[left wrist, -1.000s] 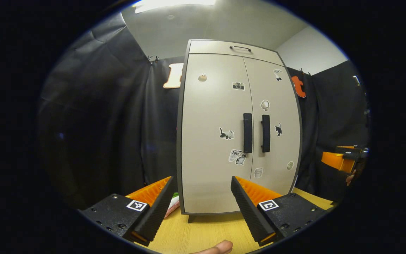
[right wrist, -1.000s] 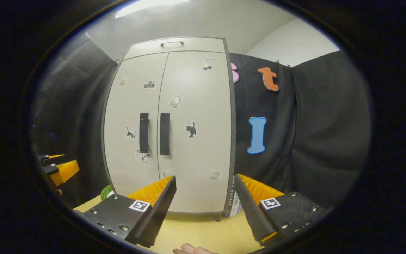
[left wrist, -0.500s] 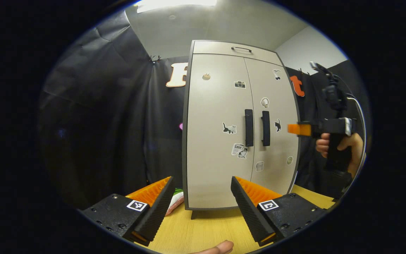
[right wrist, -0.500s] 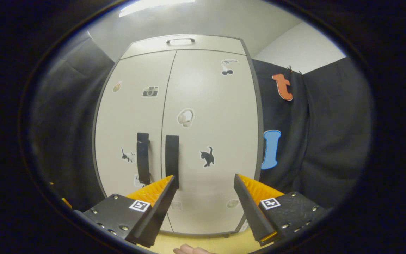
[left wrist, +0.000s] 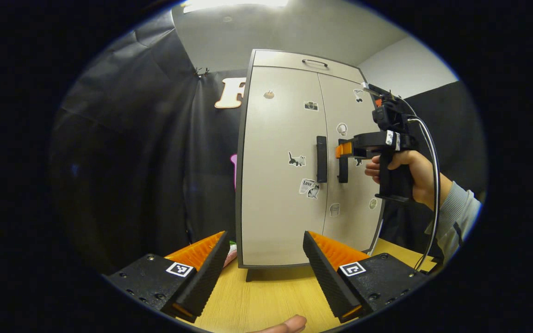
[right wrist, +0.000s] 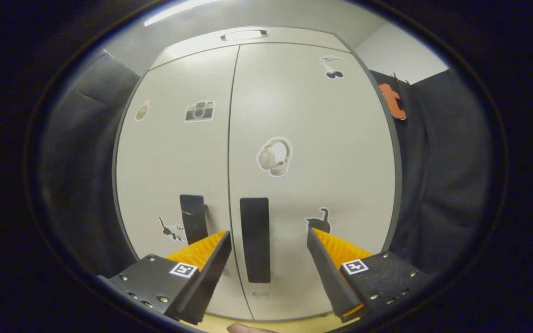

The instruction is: Open the right door of the double-door shoe cabinet with the right hand, and open the left door with the left hand.

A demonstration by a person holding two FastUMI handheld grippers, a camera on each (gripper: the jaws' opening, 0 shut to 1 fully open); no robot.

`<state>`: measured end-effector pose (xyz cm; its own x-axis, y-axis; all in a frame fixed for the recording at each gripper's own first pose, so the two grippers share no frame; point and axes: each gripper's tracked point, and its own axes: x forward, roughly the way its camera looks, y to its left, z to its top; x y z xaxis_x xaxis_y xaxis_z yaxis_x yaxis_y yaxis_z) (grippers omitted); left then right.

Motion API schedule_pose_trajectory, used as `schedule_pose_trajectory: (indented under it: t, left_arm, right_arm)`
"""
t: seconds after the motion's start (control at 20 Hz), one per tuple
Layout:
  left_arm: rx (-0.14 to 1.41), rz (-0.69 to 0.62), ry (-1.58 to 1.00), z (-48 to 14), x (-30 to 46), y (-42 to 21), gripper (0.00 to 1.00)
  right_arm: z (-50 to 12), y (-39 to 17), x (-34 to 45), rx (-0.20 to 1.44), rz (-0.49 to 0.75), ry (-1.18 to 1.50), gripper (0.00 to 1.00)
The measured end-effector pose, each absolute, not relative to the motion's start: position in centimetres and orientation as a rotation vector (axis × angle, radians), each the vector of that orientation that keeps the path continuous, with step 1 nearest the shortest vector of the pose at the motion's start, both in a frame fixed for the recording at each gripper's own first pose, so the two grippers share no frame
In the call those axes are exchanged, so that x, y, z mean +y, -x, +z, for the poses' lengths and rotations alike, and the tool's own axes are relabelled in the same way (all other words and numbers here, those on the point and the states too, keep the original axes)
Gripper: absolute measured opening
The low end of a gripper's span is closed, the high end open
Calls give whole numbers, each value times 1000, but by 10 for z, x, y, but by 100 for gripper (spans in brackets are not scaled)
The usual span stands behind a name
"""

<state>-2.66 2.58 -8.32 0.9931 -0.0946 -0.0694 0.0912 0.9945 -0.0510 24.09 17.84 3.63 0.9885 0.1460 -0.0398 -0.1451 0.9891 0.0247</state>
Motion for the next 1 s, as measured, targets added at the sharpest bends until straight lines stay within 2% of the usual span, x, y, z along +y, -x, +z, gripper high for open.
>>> schedule_pose_trajectory:
  t: [0.1,0.2,0.25,0.3,0.4,0.5,0.6,0.65,0.7,0.85,0.9,1.0]
  left_arm:
    - [73,-89,45,-84,32,26,99]
    - [78,-97,39,-85,34,26,99]
    - [71,-98,30,-83,35,26,99]
    - [67,-103,23,-82,35,27,99]
    - [60,-119,24,-80,33,31,99]
    - [59,-129,27,-79,32,34,99]
    - [52,-126,25,-76,31,35,99]
    - [53,-119,24,-75,31,35,98]
    - [53,-113,24,-75,32,34,99]
    - [62,-104,29,-74,29,36,99]
    - [61,-103,29,-73,27,36,99]
    - [61,-98,27,-71,26,37,99]
  right_arm:
    - [34,-252,179,39,123,-9,98]
    - [30,-260,185,57,121,-13,94]
    - [25,-265,187,73,120,-18,95]
    - [26,-259,186,84,108,-18,89]
    - [27,-265,190,69,106,-14,84]
    - [26,-258,189,70,111,-9,73]
    - [22,-264,192,76,103,-1,29]
    - [21,-263,192,87,104,-10,29]
    - [19,-264,192,98,108,-22,21]
    - [20,-262,189,137,106,-27,21]
    - [18,-264,190,143,111,-19,11]
    - [18,-263,191,143,125,-29,11]
